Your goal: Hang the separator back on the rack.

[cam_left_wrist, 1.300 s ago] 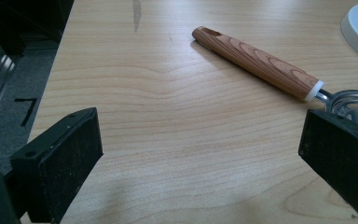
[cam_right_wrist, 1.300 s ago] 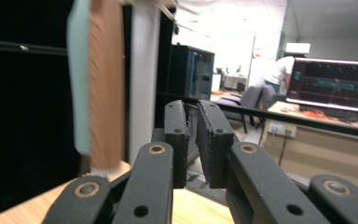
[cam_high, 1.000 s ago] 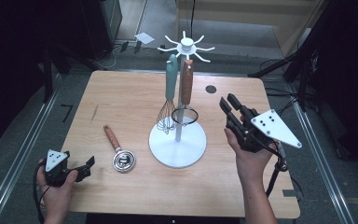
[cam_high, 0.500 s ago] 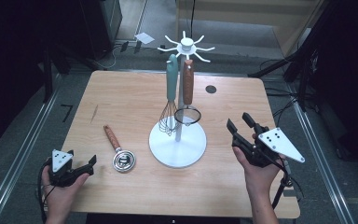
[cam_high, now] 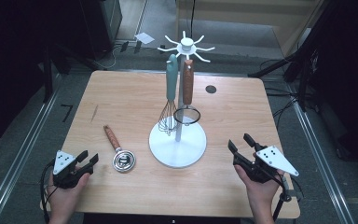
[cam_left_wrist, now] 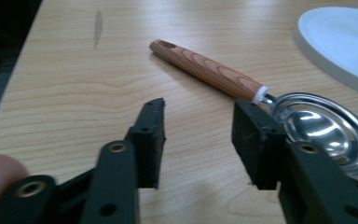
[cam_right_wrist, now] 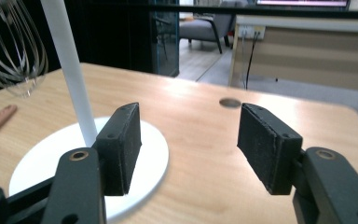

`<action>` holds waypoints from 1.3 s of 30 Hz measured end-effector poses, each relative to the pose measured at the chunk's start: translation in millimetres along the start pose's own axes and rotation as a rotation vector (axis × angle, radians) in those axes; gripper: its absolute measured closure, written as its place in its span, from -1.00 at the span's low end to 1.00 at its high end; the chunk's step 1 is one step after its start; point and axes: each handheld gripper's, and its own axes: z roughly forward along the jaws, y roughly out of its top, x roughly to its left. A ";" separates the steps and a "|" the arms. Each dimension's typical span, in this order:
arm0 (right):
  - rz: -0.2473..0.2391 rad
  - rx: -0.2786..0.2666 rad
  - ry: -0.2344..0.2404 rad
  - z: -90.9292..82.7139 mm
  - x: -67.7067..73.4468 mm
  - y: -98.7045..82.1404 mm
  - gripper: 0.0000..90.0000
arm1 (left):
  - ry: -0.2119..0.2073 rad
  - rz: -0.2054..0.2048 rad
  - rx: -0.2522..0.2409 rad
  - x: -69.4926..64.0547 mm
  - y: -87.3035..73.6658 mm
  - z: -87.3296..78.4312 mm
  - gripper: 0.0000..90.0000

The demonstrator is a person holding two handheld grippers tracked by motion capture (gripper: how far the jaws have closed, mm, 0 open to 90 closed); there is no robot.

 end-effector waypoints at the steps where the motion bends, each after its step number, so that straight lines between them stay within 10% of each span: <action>1: 0.010 0.006 -0.001 -0.2 -0.1 -3.4 -0.09 | 0.000 0.000 0.000 0.0 0.0 0.0 0.36; 12: 0.048 0.065 -0.006 3.9 2.5 -30.6 -0.06 | -0.120 -0.027 0.019 -9.8 6.3 11.0 0.87; 32: 0.055 0.100 0.009 9.5 3.2 -39.9 -0.07 | -0.198 -0.022 0.080 -19.4 7.3 21.6 0.68; 39: 0.055 0.116 0.019 12.1 6.0 -42.0 -0.06 | -0.254 -0.090 0.090 -16.8 5.4 28.4 0.43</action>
